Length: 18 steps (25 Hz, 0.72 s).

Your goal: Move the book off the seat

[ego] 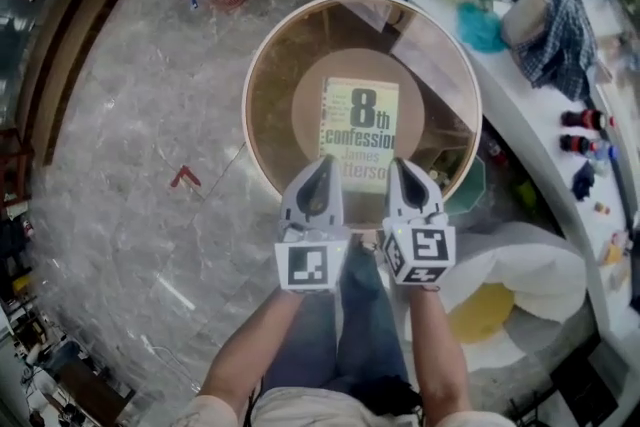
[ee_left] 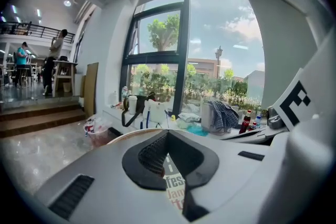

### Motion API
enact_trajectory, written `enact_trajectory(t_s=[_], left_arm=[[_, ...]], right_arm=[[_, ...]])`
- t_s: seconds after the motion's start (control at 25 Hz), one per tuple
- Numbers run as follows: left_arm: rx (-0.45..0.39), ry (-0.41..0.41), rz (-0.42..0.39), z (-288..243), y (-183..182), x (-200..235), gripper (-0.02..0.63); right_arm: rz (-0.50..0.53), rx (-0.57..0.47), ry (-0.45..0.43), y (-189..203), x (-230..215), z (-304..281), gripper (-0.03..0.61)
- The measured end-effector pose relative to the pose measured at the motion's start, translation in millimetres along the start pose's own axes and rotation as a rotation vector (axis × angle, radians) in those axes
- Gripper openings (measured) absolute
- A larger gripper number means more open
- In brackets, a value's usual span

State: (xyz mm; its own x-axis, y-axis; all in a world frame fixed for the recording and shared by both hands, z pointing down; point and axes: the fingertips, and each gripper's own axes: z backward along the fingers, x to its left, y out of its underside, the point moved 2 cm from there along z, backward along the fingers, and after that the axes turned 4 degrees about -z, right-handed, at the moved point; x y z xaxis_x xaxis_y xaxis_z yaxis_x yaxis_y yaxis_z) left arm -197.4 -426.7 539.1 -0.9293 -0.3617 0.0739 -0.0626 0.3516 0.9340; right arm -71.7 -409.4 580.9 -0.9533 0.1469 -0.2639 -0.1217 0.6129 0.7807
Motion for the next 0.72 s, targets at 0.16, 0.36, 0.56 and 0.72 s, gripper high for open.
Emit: enact_trajectory(t_s=[0.16,0.36,0.56,0.72], left_arm=[[-0.032,-0.003,-0.018,19.8,-44.4,-6.1,0.000],[-0.099,-0.011,-0.024,44.3,-99.9,-15.1,0.000],[-0.149,-0.018,-0.063,72.2,-158.9,-21.8,0.000],[-0.209,-0.034,-0.070,93.4,-204.4,-22.1,0.000]], right_arm=[[0.010,-0.045,-0.019,-41.6,13.9,29.2,0.006],[0.046,-0.120,-0.045,-99.3,36.9,72.6,0.006],[0.095,-0.232,-0.048,-166.1,49.6,124.7,0.006],[0.125,-0.344,-0.062,-210.6,62.4,168.5,0.006]])
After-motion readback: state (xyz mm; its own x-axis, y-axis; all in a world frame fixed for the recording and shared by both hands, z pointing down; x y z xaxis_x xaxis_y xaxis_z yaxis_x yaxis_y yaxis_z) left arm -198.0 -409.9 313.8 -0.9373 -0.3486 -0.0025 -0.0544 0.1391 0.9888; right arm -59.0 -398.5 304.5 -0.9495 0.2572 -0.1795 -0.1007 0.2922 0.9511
